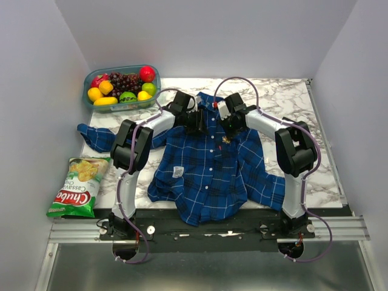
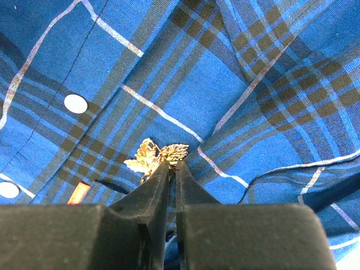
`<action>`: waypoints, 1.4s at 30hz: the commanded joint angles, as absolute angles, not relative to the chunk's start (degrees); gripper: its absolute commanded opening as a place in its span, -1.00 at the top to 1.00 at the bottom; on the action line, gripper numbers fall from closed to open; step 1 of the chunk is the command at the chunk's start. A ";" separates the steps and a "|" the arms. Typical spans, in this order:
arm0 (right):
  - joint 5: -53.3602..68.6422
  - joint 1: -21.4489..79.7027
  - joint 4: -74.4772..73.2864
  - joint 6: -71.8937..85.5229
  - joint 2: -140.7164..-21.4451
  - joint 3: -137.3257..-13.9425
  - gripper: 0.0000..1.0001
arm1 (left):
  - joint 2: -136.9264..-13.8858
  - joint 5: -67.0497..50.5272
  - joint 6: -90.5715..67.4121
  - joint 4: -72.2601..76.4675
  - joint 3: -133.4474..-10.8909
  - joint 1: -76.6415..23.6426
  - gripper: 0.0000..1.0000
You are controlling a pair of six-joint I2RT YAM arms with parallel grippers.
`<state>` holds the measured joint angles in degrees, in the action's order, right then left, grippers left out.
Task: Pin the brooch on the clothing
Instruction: Pin the brooch onto the flattened clothing.
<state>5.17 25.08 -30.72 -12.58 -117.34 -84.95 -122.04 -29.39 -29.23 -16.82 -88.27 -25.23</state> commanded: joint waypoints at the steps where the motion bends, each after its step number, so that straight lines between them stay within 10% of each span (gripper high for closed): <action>1: 3.60 25.66 -32.78 -13.27 -119.09 -85.43 0.68 | -123.13 -30.94 -29.62 -16.61 -87.80 -24.87 -0.04; 23: 4.13 27.42 -32.87 -8.79 -118.65 -84.99 0.99 | -127.45 -24.79 -25.93 -18.38 -91.41 -23.90 0.13; 30: 2.37 27.42 -33.22 -5.11 -118.57 -85.25 0.99 | -120.77 -21.36 -24.87 -17.31 -88.86 -26.19 -0.26; 42: 2.11 27.42 -31.73 4.39 -116.98 -83.50 0.99 | -124.98 -21.36 -22.85 -24.34 -92.02 -32.87 -0.40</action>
